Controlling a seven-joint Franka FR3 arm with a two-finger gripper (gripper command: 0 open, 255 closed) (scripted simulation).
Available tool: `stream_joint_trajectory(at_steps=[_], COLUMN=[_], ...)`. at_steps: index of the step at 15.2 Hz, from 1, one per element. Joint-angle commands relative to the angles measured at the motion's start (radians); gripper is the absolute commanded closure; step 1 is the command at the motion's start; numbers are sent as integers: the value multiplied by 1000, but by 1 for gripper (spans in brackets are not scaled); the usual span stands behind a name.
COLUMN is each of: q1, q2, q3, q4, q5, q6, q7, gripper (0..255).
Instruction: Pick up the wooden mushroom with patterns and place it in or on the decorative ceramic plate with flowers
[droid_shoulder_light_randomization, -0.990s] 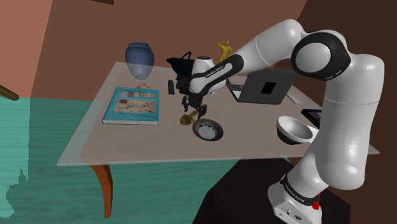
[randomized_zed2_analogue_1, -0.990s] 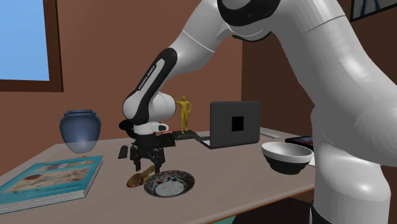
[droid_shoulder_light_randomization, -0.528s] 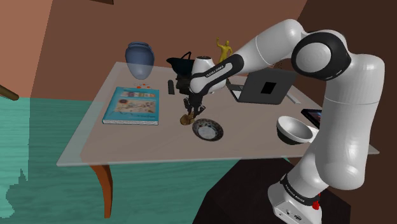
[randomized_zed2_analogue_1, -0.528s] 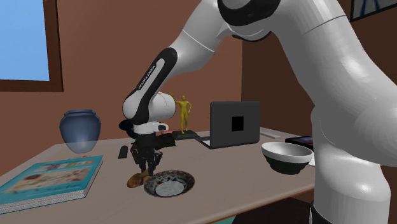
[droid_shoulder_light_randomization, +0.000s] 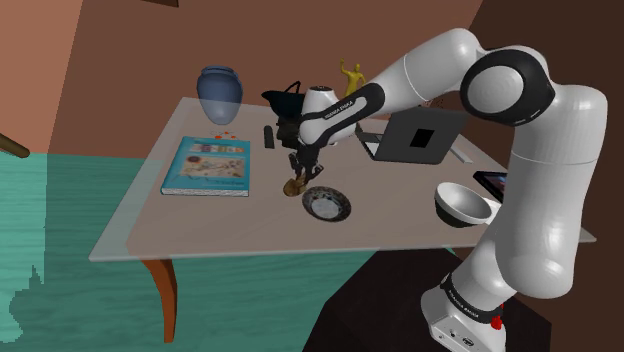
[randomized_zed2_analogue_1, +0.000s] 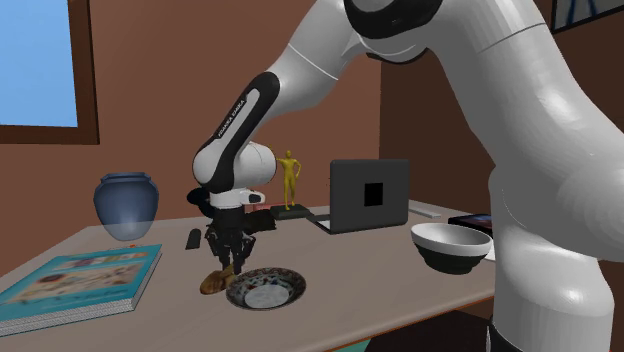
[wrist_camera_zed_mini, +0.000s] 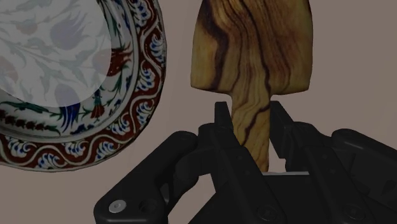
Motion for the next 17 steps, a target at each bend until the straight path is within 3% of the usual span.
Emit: stream_joint_trajectory(at_steps=[1, 16, 17], q1=[2, 12, 16], q2=[-17, -141, -179], q3=[-2, -16, -17], q4=[0, 44, -8], q5=[-4, -34, -41], q6=[-18, -185, -170], q7=[3, 22, 27], gripper=[255, 255, 255])
